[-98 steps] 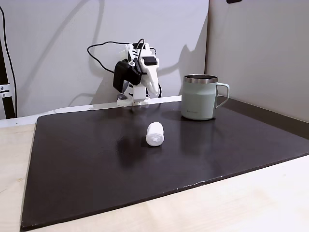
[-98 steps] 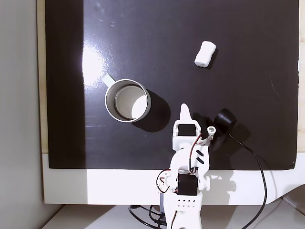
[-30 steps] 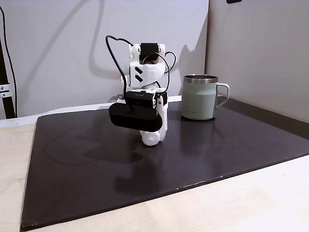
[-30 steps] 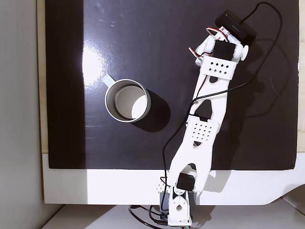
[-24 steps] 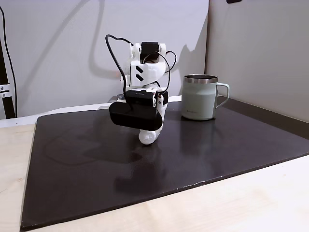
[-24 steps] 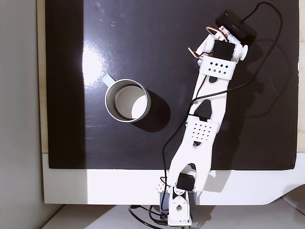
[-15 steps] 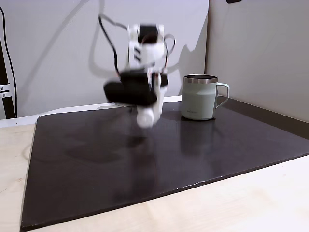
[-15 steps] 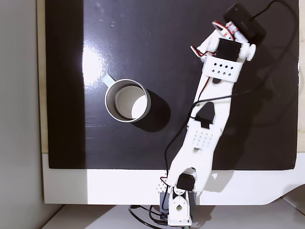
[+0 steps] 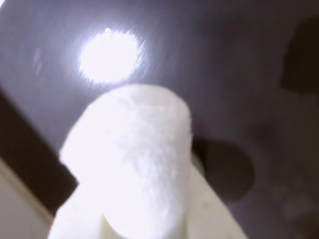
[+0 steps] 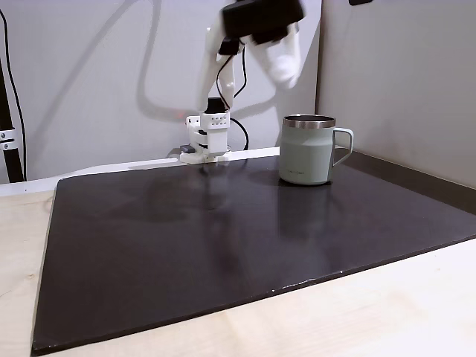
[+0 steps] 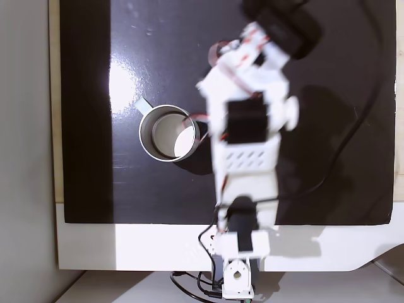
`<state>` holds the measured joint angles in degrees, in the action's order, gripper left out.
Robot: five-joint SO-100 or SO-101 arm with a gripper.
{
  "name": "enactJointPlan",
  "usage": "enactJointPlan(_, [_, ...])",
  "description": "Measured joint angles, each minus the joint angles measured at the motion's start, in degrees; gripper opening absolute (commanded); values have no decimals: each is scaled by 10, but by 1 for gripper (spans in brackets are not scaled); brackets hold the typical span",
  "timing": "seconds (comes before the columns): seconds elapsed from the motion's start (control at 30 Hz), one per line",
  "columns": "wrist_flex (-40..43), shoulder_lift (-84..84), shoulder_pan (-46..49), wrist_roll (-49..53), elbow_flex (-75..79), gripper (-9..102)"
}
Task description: Grasp a gauze and put it in the cup.
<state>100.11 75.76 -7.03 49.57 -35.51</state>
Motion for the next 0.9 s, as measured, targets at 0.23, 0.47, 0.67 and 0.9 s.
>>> enactJointPlan(0.23, [1, 132, -106, -7, -180, 0])
enactJointPlan(0.47, [4, 189, -159, -15, -318, 0])
enactJointPlan(0.67, [4, 178, -171, -52, -342, 0])
enactJointPlan(0.9, [4, 159, -209, -85, -350, 0])
